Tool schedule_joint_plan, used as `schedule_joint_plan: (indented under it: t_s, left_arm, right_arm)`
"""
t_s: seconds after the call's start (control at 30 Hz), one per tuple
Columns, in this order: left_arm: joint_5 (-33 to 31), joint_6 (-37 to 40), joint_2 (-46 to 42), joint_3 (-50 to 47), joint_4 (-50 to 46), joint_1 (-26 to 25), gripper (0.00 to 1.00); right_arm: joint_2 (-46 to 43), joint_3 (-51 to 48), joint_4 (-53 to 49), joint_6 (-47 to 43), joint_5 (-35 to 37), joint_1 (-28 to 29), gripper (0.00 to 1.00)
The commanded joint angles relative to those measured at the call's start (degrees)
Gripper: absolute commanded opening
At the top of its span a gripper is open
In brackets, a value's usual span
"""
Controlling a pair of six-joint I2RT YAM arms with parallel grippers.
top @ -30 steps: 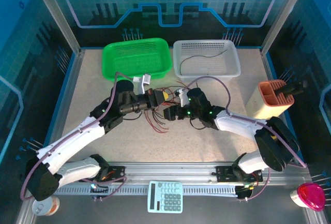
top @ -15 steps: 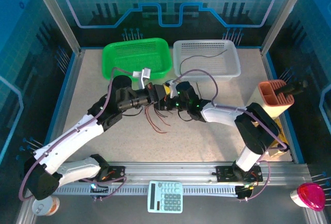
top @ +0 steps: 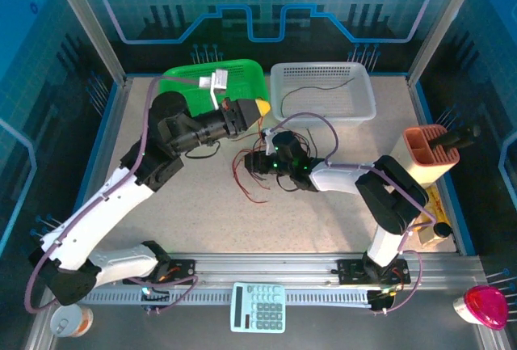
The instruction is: Untangle the cables
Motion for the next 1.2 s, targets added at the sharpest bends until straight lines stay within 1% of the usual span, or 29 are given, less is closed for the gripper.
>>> schedule_joint_plan:
  t_s: [0.0,0.13,0.33,0.47,0.7,0.8,0.9,1.03,1.17]
  left_arm:
    - [2.3,0.2,0.6,6.2,-1.4,-0.5,0.0]
    - [1.9,2.1,1.6,13.1,-4.4,-0.4,0.0]
    - [-0.1,5.8,4.0,23.7,-8.8,-0.4,0.0]
    - [-1.2,9.0,7.0,31.2,-11.9,-0.2,0.0]
    - [-1.9,11.3,13.2,43.1,-15.2,1.1,0.0]
    - [-2.1,11.5,14.9,45.3,-16.1,3.5,0.0]
    - [-1.7,11.1,16.3,46.0,-15.7,7.1,0.0]
    - [0.0,9.6,18.4,46.1,-13.0,12.8,0.0]
    - [1.4,9.3,22.1,48.8,-12.5,16.9,0.0]
  right_arm:
    - [0.9,-2.3,1.5,0.7,1.4,0.0,0.43]
    - [0.9,-2.8,1.6,0.9,1.4,-0.1,0.43]
    - [1.1,-3.3,1.7,1.0,1.2,-0.1,0.43]
    - [1.2,-3.7,1.8,1.3,1.2,-0.1,0.44]
    - [1.0,-5.0,2.5,1.7,0.6,-0.1,0.45]
    - [-0.8,-5.4,2.0,1.5,-0.4,-0.1,0.49]
    - [-4.3,-5.6,-0.3,0.7,-0.6,-0.1,0.56]
    - [-10.0,-5.1,-5.5,-1.2,-0.3,-0.1,0.66]
    - [-16.2,-4.5,-11.7,-3.3,0.7,-0.2,0.72]
